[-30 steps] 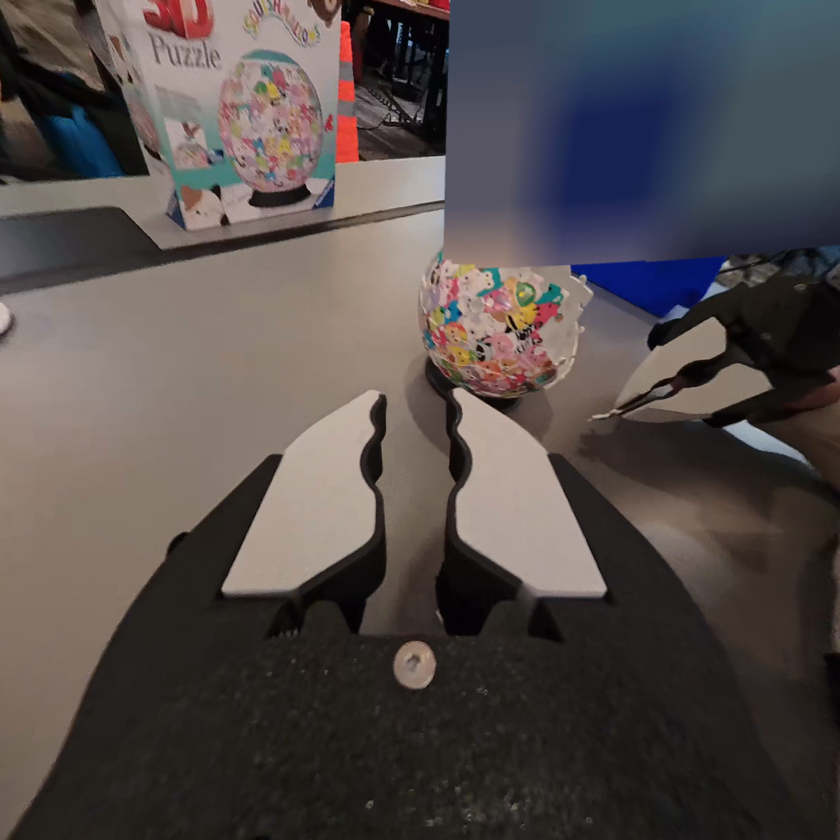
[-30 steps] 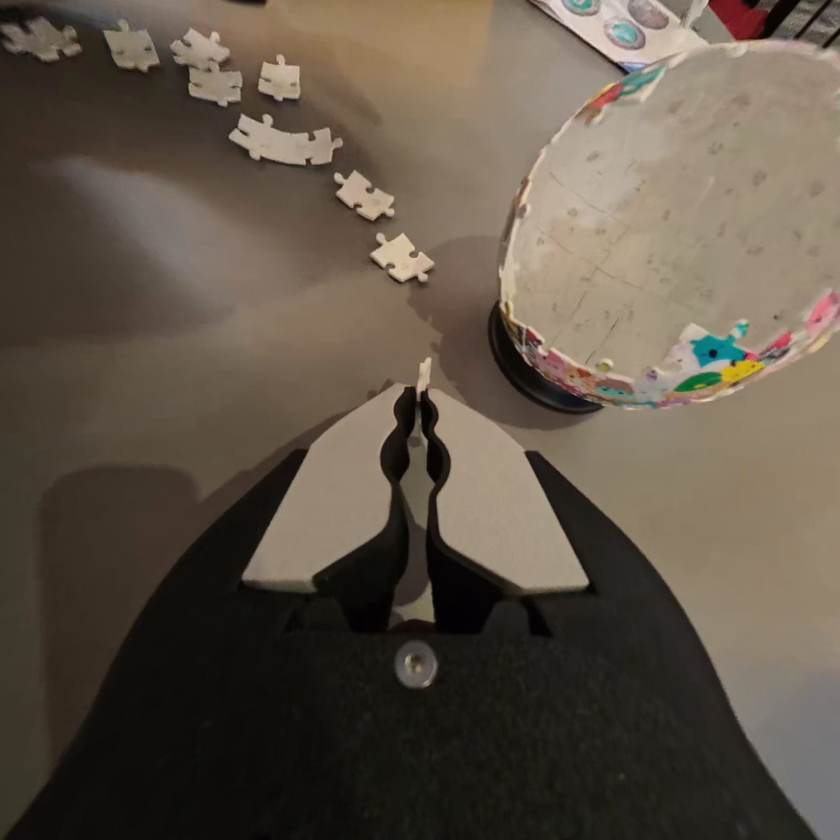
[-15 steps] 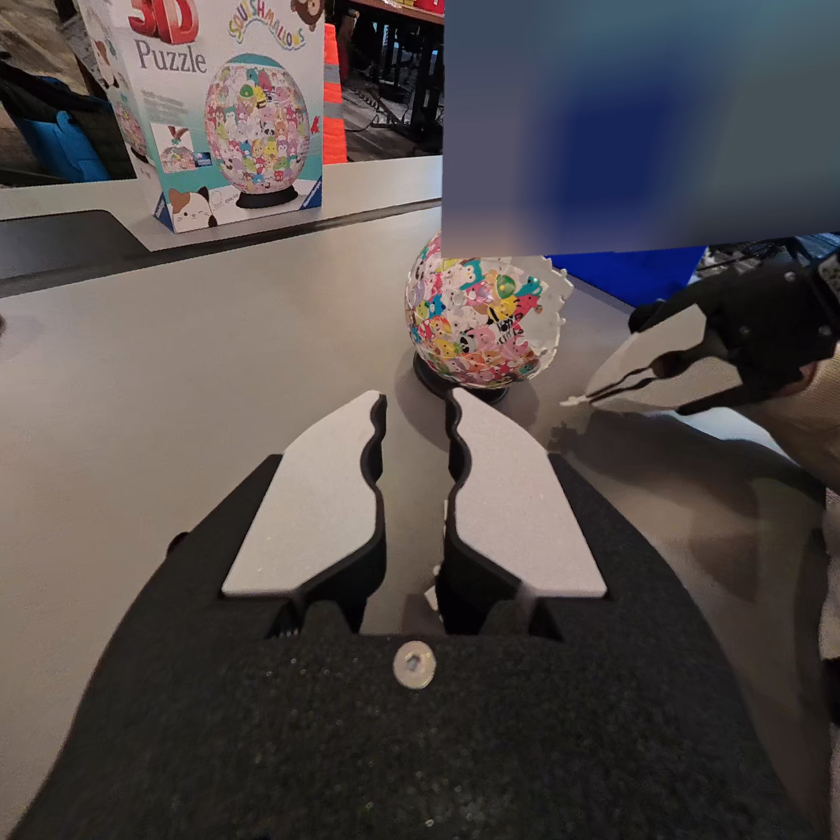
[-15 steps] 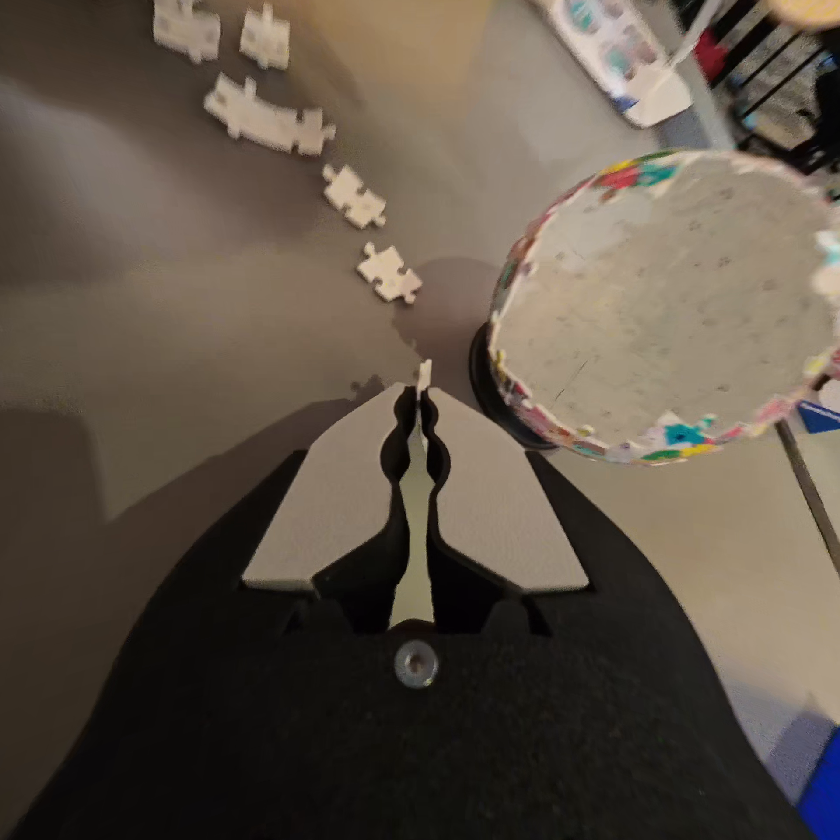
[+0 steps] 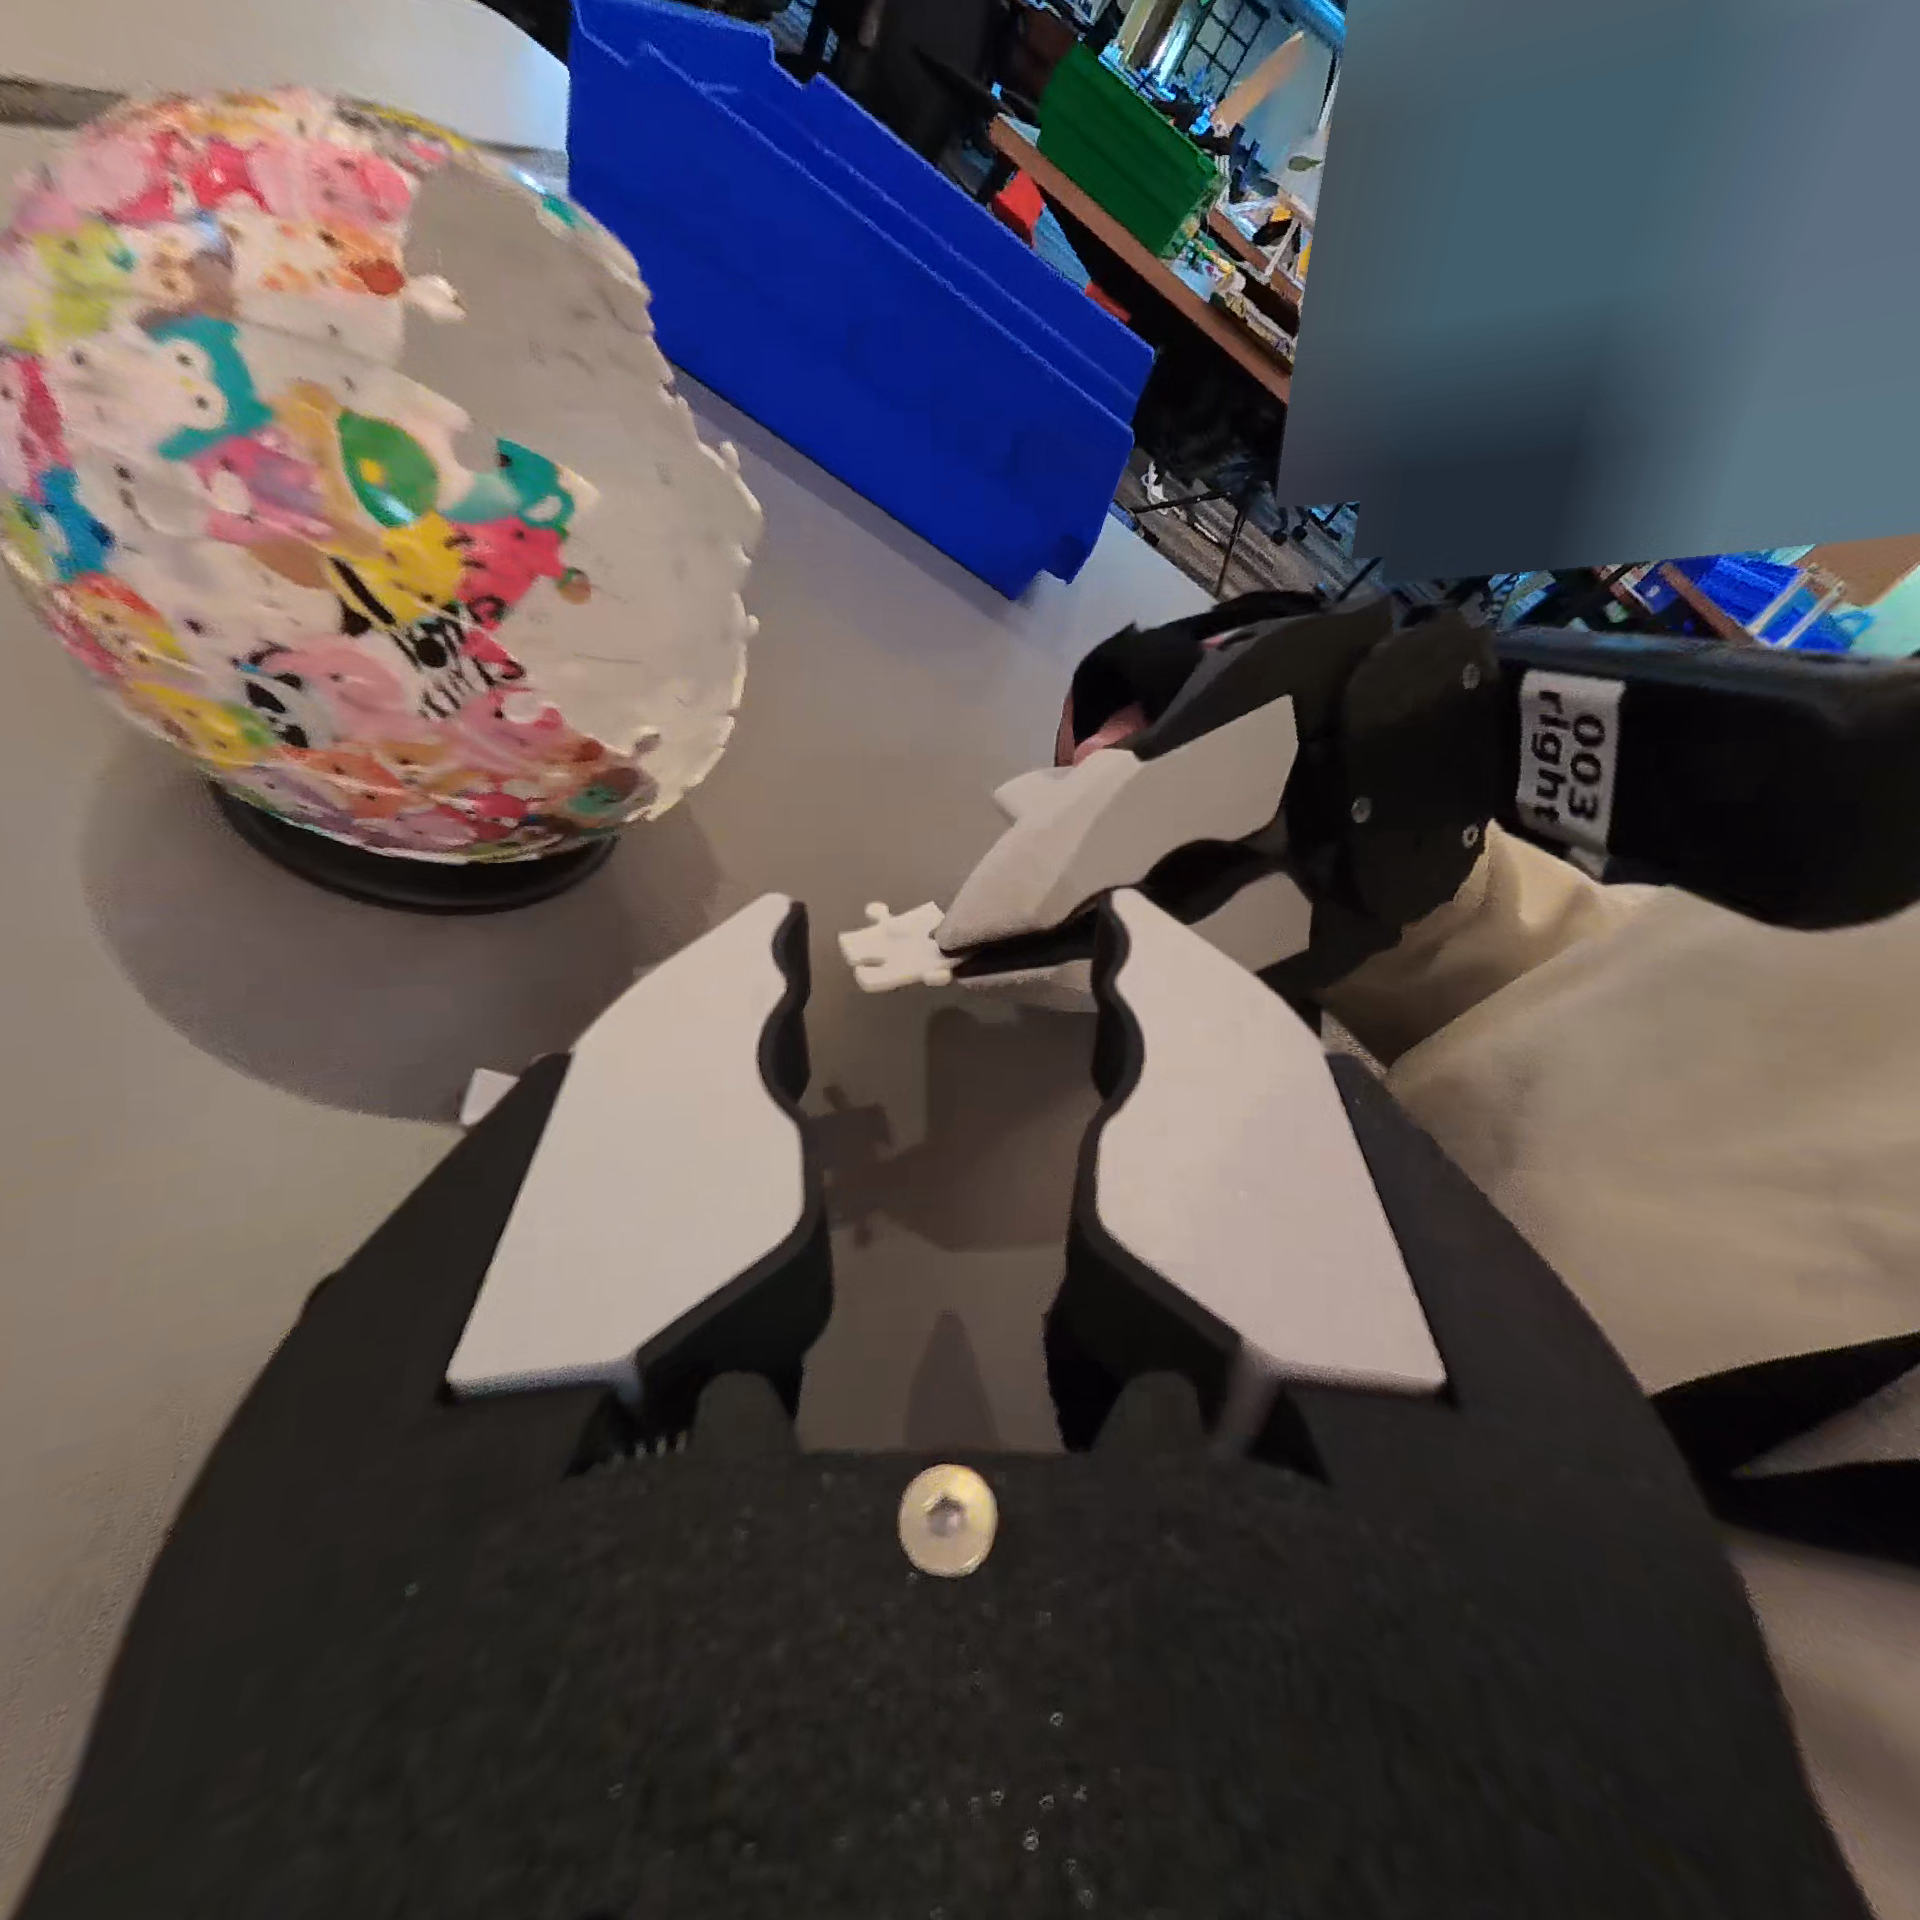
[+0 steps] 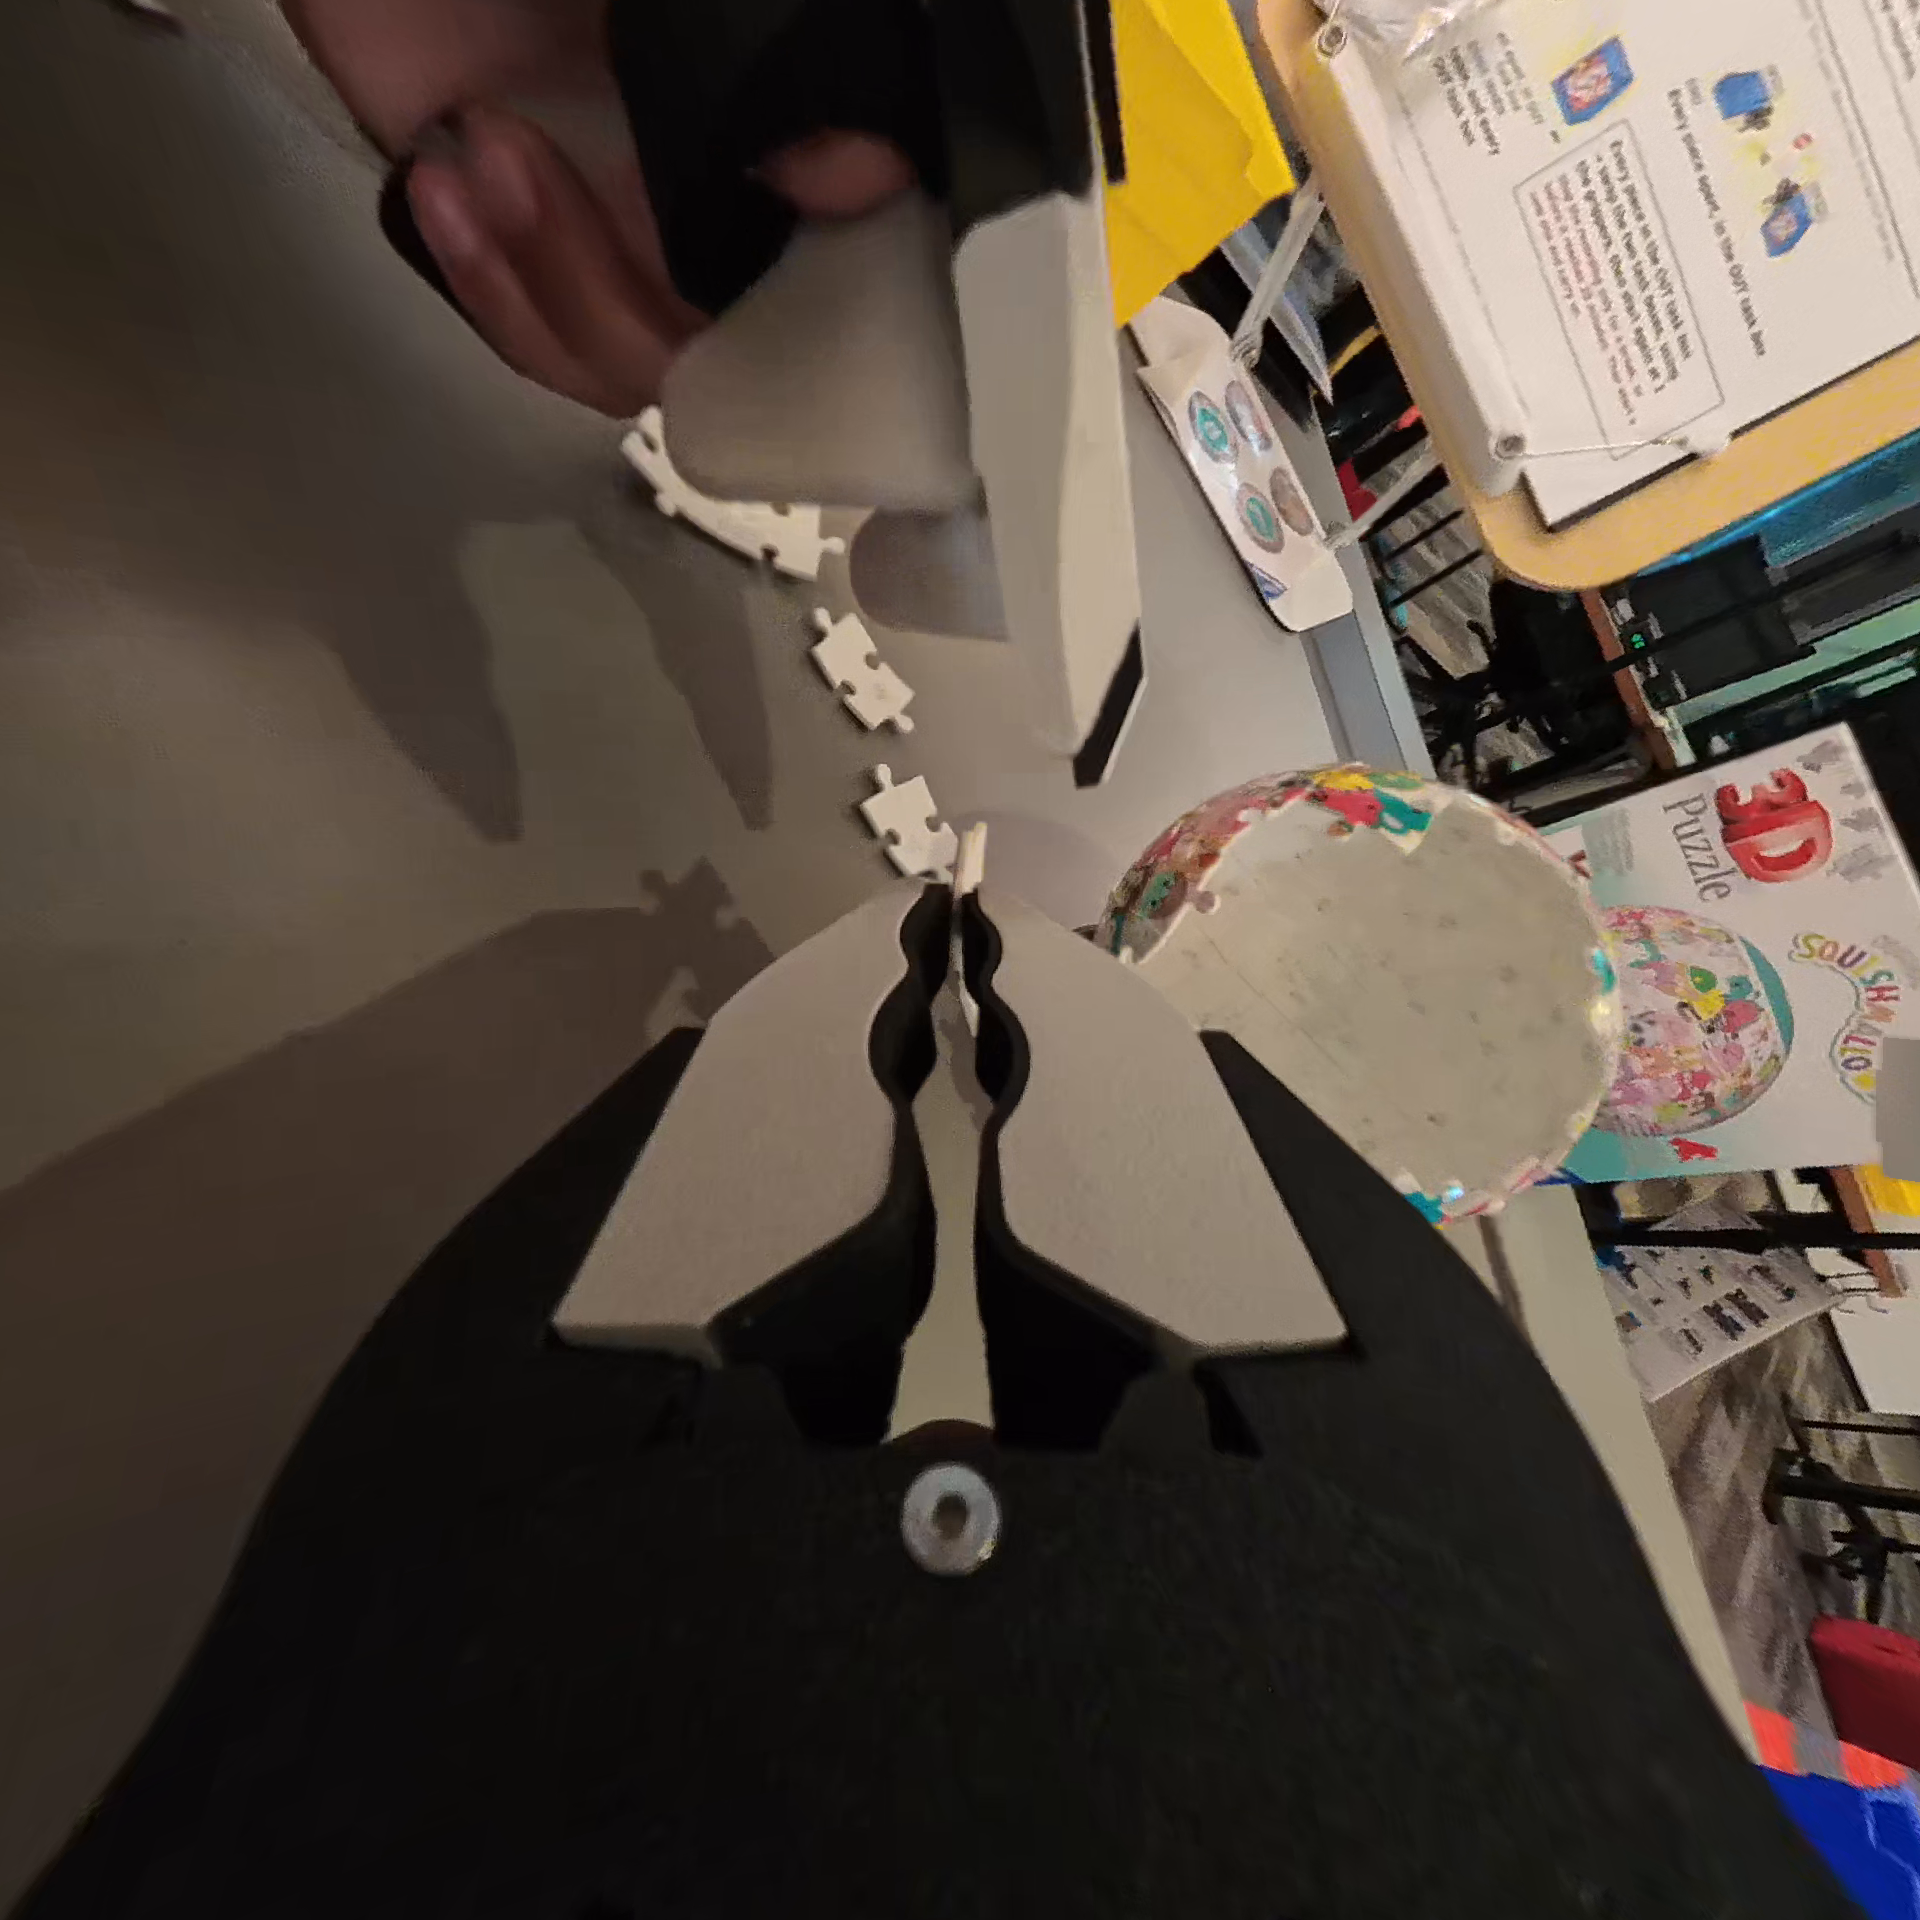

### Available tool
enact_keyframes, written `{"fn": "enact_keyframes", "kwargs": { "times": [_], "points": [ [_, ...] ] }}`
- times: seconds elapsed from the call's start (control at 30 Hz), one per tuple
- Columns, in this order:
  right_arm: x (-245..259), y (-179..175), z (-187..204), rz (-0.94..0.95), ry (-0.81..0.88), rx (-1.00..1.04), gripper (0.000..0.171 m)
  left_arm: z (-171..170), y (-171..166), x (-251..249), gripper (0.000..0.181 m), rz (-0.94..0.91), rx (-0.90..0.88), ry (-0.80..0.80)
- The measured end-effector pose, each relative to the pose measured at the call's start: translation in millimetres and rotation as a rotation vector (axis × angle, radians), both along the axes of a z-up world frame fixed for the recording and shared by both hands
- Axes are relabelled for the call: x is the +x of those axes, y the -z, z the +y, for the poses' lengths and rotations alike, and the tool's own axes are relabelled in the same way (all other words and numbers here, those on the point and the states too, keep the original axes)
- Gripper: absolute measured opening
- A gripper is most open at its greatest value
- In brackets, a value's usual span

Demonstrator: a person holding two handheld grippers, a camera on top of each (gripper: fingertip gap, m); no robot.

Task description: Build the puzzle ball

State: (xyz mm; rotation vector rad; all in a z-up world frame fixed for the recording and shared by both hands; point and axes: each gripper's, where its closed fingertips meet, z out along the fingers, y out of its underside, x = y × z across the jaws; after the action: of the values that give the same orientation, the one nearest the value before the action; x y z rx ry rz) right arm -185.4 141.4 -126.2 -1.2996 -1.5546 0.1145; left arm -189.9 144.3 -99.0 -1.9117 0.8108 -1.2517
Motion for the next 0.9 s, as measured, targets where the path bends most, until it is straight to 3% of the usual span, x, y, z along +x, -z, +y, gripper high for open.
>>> {"fn": "enact_keyframes", "kwargs": {
  "times": [0.1, 0.23, 0.33, 0.43, 0.53, 0.6, 0.8, 0.9],
  "points": [
    [-0.9, -3.0, -5.0, 0.015, -0.006, 0.014, 0.002, -2.2, 9.5, -0.7, 0.046, 0.039, -0.020, 0.011],
    [7.3, 3.0, 2.9, 0.083, 0.054, -0.129, 0.002, 5.3, 8.7, -10.2, 0.044, 0.050, 0.022, -0.036],
    [25.5, 20.2, 14.3, 0.039, 0.135, -0.257, 0.002, 15.7, 27.8, -23.5, 0.044, 0.208, 0.140, -0.070],
    [27.0, 22.1, 19.0, 0.111, 0.197, -0.419, 0.002, 17.6, 36.3, -30.4, 0.044, 0.354, 0.296, -0.082],
    [29.8, 23.0, 22.1, 0.132, 0.226, -0.519, 0.002, 9.2, 35.1, -24.3, 0.044, 0.343, 0.295, -0.074],
    [38.8, 24.5, 27.3, 0.045, 0.247, -0.554, 0.002, 1.2, 29.2, -17.0, 0.041, 0.290, 0.268, -0.045],
    [31.3, -19.0, 22.6, -0.127, 0.114, -0.820, 0.002, -8.9, 19.2, -20.9, 0.039, 0.272, 0.298, -0.074],
    [18.6, -38.1, 13.4, -0.104, 0.046, -0.886, 0.002, -17.9, 8.8, -17.3, 0.039, 0.227, 0.309, -0.083]
  ]
}}
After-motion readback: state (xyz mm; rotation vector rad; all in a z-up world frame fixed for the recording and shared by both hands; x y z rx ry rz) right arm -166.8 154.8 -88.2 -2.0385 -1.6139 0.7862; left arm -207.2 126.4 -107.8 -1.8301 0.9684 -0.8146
